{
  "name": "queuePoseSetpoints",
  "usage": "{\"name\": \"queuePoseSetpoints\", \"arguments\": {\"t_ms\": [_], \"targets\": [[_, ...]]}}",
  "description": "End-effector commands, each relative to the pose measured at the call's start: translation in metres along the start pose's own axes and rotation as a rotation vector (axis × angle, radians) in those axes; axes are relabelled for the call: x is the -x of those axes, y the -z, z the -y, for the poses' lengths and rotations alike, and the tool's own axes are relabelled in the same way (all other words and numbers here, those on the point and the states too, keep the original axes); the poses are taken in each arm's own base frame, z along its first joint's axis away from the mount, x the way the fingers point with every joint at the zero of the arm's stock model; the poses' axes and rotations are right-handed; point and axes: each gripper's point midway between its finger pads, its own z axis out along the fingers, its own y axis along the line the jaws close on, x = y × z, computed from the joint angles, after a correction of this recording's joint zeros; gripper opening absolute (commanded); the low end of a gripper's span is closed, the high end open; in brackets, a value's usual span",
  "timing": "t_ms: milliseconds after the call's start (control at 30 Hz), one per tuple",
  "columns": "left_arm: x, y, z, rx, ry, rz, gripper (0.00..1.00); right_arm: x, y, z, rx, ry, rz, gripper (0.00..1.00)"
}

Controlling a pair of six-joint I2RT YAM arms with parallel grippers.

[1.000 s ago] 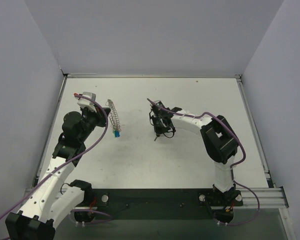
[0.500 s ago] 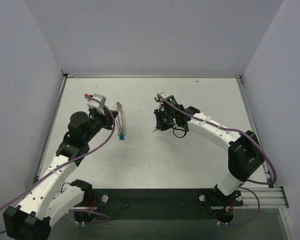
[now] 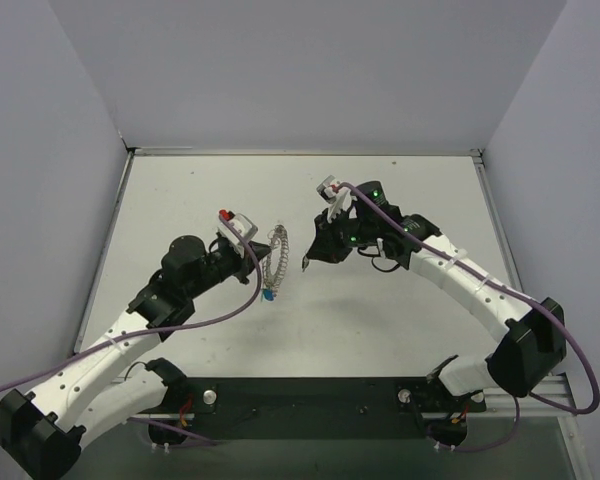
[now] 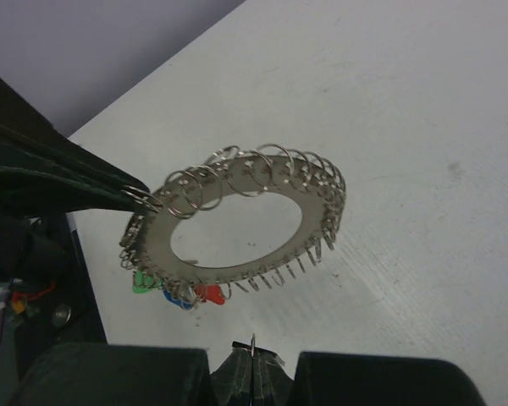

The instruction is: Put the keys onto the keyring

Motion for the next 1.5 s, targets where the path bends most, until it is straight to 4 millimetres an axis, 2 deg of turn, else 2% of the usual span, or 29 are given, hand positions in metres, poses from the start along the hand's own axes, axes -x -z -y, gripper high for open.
{"name": "queuePoseSetpoints", "arguments": {"t_ms": [0, 233, 433, 533, 733, 1100, 1467], "targets": [[0.029, 0.000, 0.024, -0.102, -0.132, 0.126, 0.00, 0.006, 0.020, -0.041, 0.196, 0.107, 0.039, 0.00], [0.020, 0.000, 0.052, -0.200, -0.234, 0.147, 0.00, 0.011, 0.042, -0.075, 0.366, 0.198, 0.089, 0.00], [0.017, -0.001, 0.054, -0.167, -0.304, 0.138, 0.00, 0.009, 0.051, -0.097, 0.502, 0.221, 0.093, 0.00], [0.017, -0.002, 0.057, -0.161, -0.324, 0.128, 0.00, 0.007, 0.051, -0.102, 0.534, 0.226, 0.087, 0.00], [0.015, -0.004, 0.060, -0.161, -0.342, 0.122, 0.00, 0.004, 0.046, -0.102, 0.541, 0.207, 0.059, 0.00], [0.016, -0.004, 0.066, -0.174, -0.365, 0.116, 0.00, 0.005, 0.028, -0.091, 0.448, 0.164, 0.022, 0.00], [0.016, -0.005, 0.071, -0.185, -0.373, 0.113, 0.00, 0.010, 0.020, -0.079, 0.350, 0.151, 0.018, 0.00]]}}
